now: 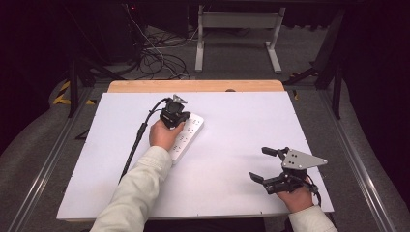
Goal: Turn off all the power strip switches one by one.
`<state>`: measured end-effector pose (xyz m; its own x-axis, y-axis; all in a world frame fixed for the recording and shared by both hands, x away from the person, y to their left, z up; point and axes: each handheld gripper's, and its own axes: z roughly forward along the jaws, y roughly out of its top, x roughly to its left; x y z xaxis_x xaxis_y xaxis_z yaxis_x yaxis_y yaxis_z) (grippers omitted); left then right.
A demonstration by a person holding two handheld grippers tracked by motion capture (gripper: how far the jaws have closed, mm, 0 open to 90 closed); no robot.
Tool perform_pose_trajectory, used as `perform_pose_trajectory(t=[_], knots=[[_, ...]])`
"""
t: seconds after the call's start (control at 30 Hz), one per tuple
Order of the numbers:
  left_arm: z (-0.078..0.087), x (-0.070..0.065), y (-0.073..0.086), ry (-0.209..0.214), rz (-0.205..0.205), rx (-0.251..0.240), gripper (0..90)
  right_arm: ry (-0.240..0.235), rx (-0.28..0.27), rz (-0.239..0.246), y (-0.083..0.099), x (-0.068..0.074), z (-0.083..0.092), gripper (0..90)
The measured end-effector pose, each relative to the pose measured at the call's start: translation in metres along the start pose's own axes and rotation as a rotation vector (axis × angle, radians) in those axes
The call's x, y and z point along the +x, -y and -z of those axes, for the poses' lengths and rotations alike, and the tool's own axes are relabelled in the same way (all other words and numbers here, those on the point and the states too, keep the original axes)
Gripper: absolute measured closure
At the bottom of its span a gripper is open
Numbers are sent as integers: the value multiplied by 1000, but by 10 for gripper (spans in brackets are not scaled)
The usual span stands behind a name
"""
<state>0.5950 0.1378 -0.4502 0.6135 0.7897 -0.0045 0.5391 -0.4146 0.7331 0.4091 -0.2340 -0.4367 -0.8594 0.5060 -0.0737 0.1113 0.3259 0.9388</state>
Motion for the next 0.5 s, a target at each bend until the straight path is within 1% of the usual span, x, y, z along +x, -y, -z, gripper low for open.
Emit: perform_pose_trajectory(t=[0.07,0.1,0.27,0.3,0.5], knots=[[-1,-1,0,4,7,-1,900,-1,-2,-1,0,0,0,85],[-2,-1,0,0,0,1,900,-2,-1,-1,0,0,0,85],[-6,-1,1,-3,7,12,900,-3,-1,0,0,0,0,85],[-6,-1,2,-4,3,13,900,-3,-1,0,0,0,0,85],[-6,-2,2,-11,7,26,900,-4,-2,-1,0,0,0,85]])
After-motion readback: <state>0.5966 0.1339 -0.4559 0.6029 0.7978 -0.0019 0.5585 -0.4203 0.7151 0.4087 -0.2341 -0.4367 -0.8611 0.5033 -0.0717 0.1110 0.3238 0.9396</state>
